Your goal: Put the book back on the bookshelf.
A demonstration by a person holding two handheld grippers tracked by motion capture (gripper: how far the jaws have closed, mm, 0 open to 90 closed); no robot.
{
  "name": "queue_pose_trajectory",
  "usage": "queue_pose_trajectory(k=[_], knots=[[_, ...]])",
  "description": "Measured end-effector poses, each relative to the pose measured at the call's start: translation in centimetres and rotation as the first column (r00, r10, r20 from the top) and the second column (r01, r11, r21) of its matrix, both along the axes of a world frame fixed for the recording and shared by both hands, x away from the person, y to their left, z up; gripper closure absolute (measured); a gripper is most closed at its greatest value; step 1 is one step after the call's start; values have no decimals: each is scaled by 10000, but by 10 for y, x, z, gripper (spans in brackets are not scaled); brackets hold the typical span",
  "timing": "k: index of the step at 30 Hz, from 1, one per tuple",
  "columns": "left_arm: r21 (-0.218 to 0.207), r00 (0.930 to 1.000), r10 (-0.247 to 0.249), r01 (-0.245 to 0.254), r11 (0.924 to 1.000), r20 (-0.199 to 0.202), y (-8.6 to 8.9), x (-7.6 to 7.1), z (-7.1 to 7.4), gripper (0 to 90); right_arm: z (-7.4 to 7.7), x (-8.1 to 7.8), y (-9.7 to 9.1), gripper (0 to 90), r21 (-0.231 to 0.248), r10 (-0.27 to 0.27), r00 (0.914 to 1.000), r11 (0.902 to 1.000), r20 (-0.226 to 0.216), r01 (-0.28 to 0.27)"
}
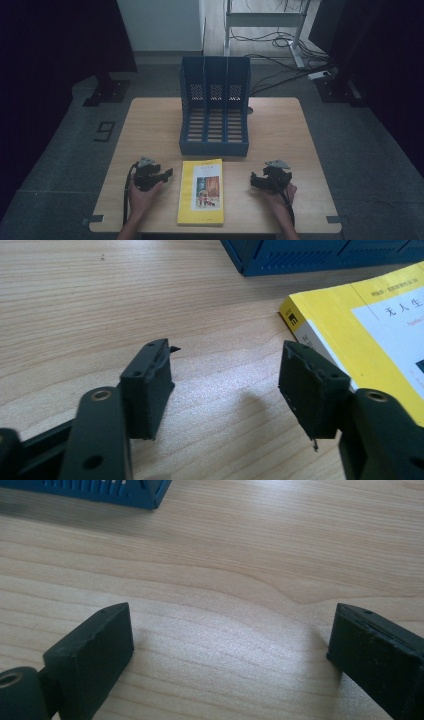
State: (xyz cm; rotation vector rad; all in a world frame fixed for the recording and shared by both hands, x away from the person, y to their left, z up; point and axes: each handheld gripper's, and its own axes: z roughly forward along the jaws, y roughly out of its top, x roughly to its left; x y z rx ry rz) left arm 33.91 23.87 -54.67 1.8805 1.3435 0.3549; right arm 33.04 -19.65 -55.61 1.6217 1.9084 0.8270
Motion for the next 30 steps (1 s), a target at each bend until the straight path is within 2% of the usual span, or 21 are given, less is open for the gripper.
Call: queue_pose_trajectory(k=[4,9,12,14,16,18,21,22,25,30], knots=[[-288,9999,90,-92,9995,-72,2,0,0,353,0,0,0,47,-19,0,10000,10000,18,0],[-77,9998,220,-220,9997,-11,1,-2,0,334,0,4,2,32,-30,193,9998,9998,14,-193],[127,9996,268,-268,9996,9,0,-5,0,291,0,4,5,30,-6,88,9999,10000,-50,-88],[38,9999,106,-106,9999,-27,2,-7,0,243,0,2,6,41,-17,63,10000,10000,8,-63],[-267,9998,-162,158,9995,-144,4,-6,0,159,0,1,5,52,14,108,9999,9999,0,-108],[-223,9998,-185,182,9996,-121,4,-6,0,145,0,-1,3,52,19,-55,10000,10000,9,55],[142,9995,-300,302,9994,-100,1,-5,0,145,0,-1,2,45,-12,-244,9997,9997,0,244],[402,9996,-277,280,9988,-72,-1,-4,0,147,0,-1,2,45,6,-274,9996,9996,4,274],[549,9998,-195,196,9983,-32,-3,-4,0,157,0,-3,3,50,4,-468,9989,9989,16,468],[907,9999,-111,109,9958,22,-6,-5,0,165,1,-5,3,80,13,-394,9992,9992,84,394]])
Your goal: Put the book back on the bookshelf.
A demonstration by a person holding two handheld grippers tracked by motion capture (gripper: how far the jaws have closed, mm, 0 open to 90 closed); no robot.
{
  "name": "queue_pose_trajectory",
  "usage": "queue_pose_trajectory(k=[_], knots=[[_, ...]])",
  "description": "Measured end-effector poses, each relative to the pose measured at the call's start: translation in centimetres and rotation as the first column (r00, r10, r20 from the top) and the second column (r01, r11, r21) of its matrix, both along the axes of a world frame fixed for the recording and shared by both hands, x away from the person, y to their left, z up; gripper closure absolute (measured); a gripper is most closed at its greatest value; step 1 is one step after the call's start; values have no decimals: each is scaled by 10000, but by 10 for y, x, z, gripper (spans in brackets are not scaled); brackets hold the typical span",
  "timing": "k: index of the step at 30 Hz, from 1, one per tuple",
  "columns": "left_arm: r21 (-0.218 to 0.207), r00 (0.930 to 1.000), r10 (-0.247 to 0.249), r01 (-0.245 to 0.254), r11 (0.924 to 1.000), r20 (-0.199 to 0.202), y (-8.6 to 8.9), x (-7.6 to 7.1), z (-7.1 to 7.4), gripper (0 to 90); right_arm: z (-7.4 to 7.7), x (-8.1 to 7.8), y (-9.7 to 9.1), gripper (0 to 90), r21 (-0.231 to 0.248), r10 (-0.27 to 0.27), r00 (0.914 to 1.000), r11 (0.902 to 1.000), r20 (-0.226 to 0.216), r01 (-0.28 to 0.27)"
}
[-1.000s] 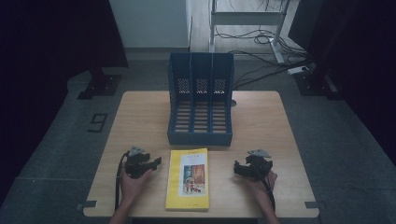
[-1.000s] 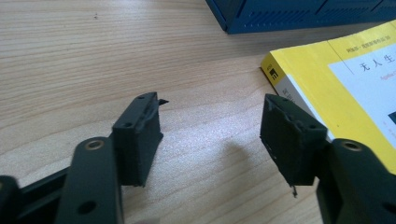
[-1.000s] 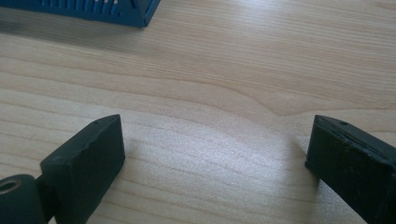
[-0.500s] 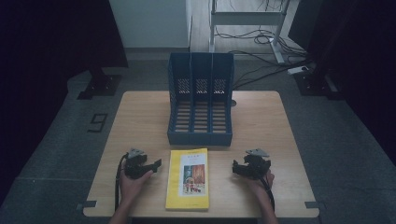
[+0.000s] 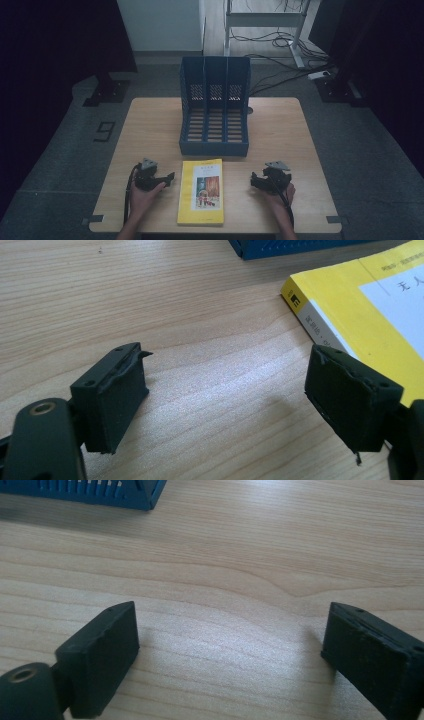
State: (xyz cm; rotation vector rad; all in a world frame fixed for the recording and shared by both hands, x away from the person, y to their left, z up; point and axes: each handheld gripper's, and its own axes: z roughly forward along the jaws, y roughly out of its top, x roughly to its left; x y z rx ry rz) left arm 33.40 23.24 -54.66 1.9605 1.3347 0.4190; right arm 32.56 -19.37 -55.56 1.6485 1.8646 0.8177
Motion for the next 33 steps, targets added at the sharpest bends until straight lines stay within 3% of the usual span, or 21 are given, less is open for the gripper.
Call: queue_pose_trajectory(k=[3,4,5,11,13,17,20,24,27,31,33], knots=[[-296,9998,211,-212,9993,-38,1,0,0,174,2,-1,0,116,153,-184,9998,9997,-28,184],[-440,9996,263,-265,9987,-53,2,0,0,183,5,-2,-3,126,855,-125,9999,9963,-32,128],[-471,9996,270,-271,9985,-30,4,0,0,190,7,-3,-4,127,1043,-124,9999,9945,48,118],[-542,9999,142,-142,9984,9,4,-2,2,207,18,-10,-1,137,1098,-29,9982,9939,605,-38],[-723,9993,80,-53,9974,379,4,-6,6,203,24,-15,1,141,1177,67,9962,9929,863,-169],[-943,9971,47,24,9955,754,4,-10,12,204,31,-18,5,141,1305,229,9937,9907,1095,-372],[-868,9934,393,-300,9958,1077,4,-13,14,221,42,-26,12,139,1352,570,9898,9880,1308,-748],[-870,9956,210,-130,9961,917,3,-12,14,217,51,-32,19,148,1420,703,9849,9855,1583,-931],[-1162,9975,136,-54,9932,694,3,-14,18,222,61,-33,29,145,1380,786,9822,9851,1707,-1028],[-1304,9976,83,8,9915,686,4,-16,22,225,70,-33,39,145,1478,957,9786,9813,1823,-1235],[-1558,9976,201,-96,9877,656,6,-17,26,226,77,-33,51,145,1539,1122,9723,9774,2048,-1452]])
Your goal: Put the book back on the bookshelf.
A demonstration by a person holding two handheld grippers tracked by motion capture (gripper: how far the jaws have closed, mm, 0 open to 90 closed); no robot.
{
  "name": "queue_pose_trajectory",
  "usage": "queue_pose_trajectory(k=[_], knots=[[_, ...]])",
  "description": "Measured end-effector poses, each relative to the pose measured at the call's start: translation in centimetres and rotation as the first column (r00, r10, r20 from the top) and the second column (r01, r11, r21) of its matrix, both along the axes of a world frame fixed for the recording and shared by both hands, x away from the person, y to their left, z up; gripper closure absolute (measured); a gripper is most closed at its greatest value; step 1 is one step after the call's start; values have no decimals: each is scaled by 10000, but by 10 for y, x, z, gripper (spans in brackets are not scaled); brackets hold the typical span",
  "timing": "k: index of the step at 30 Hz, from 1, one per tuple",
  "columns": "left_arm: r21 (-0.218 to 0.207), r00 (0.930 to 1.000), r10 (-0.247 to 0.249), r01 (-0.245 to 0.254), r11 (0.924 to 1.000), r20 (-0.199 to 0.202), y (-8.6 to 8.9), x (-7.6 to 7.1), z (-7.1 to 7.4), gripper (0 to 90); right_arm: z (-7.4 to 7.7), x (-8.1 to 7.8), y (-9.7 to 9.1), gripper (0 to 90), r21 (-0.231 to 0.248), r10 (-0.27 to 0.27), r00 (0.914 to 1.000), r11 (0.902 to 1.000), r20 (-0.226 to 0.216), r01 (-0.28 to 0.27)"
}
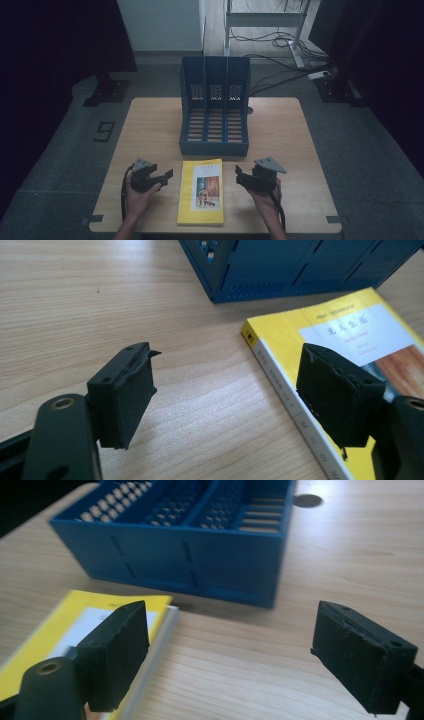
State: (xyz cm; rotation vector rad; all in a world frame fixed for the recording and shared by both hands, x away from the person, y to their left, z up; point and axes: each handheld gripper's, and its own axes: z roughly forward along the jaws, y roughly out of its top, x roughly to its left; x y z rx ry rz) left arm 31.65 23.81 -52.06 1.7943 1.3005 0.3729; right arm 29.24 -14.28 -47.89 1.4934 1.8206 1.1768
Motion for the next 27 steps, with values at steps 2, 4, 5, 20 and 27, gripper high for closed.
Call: queue_pose_trajectory(k=[2,4,5,20,27], knots=[[-70,10000,15,-15,10000,-14,1,0,1,224,1,0,4,145,61,77,10000,10000,38,-77],[-350,9999,-24,19,9994,-131,1,0,1,217,1,-1,14,132,205,569,9984,9982,-25,-568],[-637,9999,-75,66,9979,-130,0,0,0,208,-1,-2,18,132,303,706,9975,9971,-42,-705],[338,9981,-607,603,9976,114,-25,-12,8,199,-12,-4,17,143,979,1136,9931,9891,-292,-1102],[82,9968,-802,802,9967,11,-32,-14,3,222,-19,-8,26,154,864,1435,9887,9865,-440,-1394]])
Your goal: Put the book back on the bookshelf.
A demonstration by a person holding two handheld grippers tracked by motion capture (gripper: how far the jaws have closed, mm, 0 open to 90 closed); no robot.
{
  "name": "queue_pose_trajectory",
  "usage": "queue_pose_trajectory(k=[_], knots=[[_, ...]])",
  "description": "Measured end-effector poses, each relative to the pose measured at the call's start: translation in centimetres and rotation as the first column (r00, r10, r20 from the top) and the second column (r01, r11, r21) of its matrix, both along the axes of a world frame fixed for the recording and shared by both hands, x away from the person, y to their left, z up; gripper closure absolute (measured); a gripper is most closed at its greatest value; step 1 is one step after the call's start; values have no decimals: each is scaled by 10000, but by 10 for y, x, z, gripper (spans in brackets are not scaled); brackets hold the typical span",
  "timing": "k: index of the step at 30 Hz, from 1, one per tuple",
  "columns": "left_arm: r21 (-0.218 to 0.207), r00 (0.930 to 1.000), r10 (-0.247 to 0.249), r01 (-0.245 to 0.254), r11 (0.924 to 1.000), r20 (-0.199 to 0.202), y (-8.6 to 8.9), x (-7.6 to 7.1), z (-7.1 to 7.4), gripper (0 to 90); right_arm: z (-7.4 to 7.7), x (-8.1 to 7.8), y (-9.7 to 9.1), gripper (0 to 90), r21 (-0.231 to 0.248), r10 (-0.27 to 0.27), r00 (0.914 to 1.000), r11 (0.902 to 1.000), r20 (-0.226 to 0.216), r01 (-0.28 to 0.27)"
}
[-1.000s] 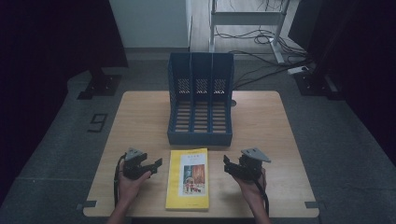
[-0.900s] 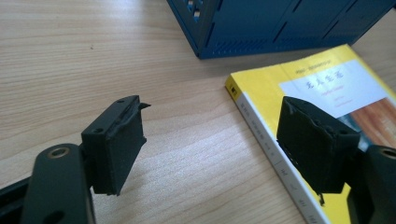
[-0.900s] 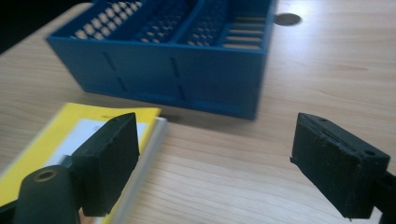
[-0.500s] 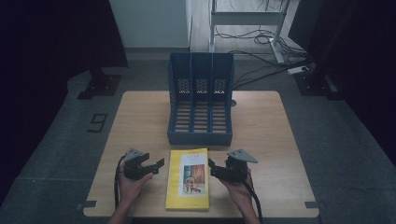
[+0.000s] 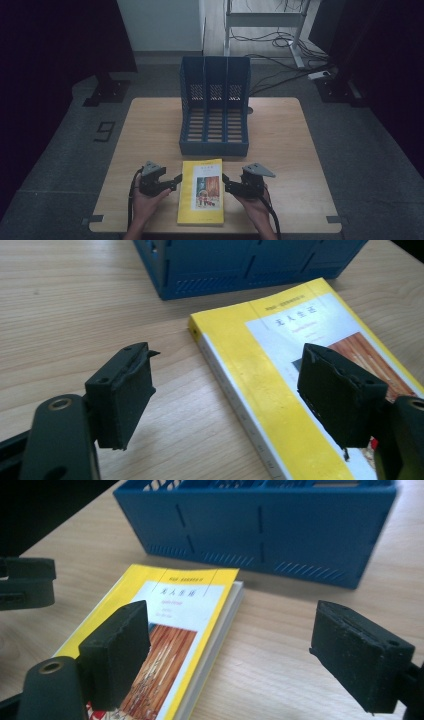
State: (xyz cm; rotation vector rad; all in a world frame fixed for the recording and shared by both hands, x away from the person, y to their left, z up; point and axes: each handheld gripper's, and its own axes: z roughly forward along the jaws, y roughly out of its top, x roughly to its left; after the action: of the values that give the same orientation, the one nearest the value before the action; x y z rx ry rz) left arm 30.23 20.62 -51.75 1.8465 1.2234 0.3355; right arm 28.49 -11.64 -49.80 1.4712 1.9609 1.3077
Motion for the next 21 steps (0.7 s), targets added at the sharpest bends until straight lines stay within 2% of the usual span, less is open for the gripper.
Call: queue_pose_trajectory(k=[6,10,21], knots=[[82,9993,-333,334,9994,-171,-6,0,-6,234,-11,4,23,153,-375,464,9988,9982,-152,-469],[10,9980,-596,596,9982,-225,-11,-2,-6,236,-18,4,30,154,-517,568,9979,9970,-322,-584],[98,9954,-805,811,9967,-515,-18,-3,-14,237,-40,5,45,157,-946,900,9929,9908,-779,-972]])
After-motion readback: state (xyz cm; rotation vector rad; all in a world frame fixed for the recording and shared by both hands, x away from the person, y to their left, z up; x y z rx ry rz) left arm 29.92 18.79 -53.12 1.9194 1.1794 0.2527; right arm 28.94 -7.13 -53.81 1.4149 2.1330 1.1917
